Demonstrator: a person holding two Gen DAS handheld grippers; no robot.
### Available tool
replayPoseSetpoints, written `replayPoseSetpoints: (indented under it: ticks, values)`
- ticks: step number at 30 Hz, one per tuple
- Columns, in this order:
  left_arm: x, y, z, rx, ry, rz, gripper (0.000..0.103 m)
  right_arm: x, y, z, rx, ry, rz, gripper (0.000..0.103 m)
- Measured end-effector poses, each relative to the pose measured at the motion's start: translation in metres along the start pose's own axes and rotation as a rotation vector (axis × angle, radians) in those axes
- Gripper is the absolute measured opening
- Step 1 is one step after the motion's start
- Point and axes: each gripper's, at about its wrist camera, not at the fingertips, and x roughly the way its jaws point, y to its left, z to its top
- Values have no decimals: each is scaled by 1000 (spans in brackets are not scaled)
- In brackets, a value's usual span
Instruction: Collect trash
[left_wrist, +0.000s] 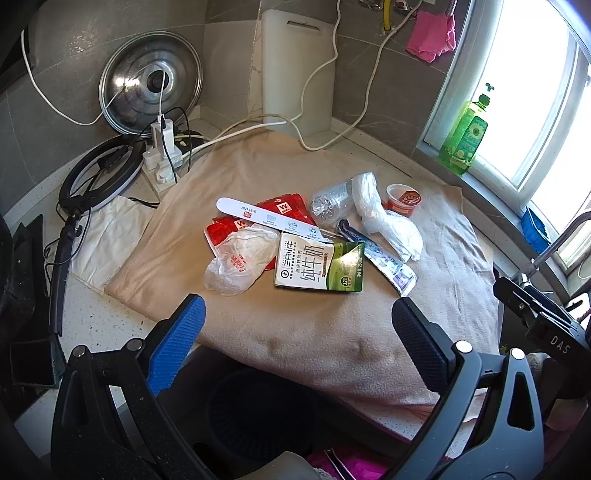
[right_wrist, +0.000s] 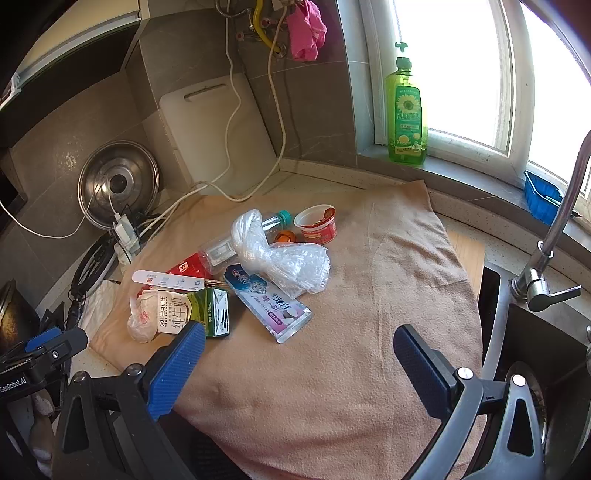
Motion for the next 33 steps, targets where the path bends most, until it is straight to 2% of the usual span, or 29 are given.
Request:
replayPoseSetpoints:
  ticks: [20, 33]
  values:
    - [1, -8, 3, -5, 6, -13, 103, 2, 4, 1, -1, 15, 20, 103]
    - [9, 2, -2, -22, 15, -9, 103, 8, 4, -2, 2, 27, 33, 103]
